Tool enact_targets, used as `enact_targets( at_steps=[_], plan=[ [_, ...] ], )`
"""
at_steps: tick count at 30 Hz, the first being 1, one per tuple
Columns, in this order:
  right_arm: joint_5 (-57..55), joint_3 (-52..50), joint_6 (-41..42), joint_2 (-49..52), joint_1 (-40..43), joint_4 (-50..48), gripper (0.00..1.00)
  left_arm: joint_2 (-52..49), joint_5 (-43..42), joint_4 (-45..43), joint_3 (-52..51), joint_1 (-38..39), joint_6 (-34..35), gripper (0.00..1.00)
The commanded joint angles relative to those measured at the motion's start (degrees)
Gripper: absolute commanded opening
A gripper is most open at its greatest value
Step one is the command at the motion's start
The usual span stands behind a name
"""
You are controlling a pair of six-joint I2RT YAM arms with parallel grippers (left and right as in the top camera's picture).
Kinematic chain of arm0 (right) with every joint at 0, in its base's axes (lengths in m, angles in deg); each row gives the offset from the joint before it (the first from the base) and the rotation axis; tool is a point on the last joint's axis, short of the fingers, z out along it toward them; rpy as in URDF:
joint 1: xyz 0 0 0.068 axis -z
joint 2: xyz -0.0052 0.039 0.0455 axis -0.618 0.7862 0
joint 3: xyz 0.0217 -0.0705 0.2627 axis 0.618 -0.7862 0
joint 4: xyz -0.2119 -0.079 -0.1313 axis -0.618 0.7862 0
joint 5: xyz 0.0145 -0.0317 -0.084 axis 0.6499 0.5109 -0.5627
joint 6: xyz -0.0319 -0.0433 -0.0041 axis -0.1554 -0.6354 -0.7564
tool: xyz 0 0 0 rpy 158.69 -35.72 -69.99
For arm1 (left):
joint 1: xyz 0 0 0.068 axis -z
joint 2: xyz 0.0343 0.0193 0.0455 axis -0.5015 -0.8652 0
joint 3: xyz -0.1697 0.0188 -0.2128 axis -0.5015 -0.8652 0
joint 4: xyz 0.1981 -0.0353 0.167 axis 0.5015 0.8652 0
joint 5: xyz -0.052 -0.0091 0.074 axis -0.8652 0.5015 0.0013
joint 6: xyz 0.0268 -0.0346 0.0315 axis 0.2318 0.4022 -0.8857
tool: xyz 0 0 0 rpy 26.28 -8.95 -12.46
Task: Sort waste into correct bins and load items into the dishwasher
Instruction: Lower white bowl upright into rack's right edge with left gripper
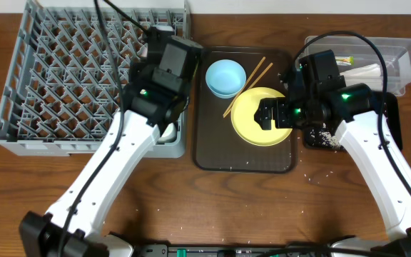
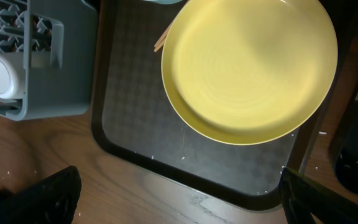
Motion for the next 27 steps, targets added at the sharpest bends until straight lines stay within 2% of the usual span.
enact_targets(
  at_steps=[1,16,22,27],
  plan=[
    [-0.3,-0.1,0.5,0.0,0.4,-0.1,0.99,-4.3,15.7,-0.8,0.9,-0.1,-1.5,0.07],
    [-0.4,-0.1,0.5,0.0,0.4,-0.1,0.99,-24.1,43.1,-3.9,0.9,2.3,-1.9,0.08],
    [-0.4,-0.1,0.5,0.0,0.4,-0.1,0.99,-24.4,43.0,-3.6,0.9,2.7,-2.0,0.07],
    [-0.4,-0.1,0.5,0.0,0.4,-0.1,0.99,-24.4,38.2,-1.6,0.4,4.5,-1.9,0.07]
  ],
)
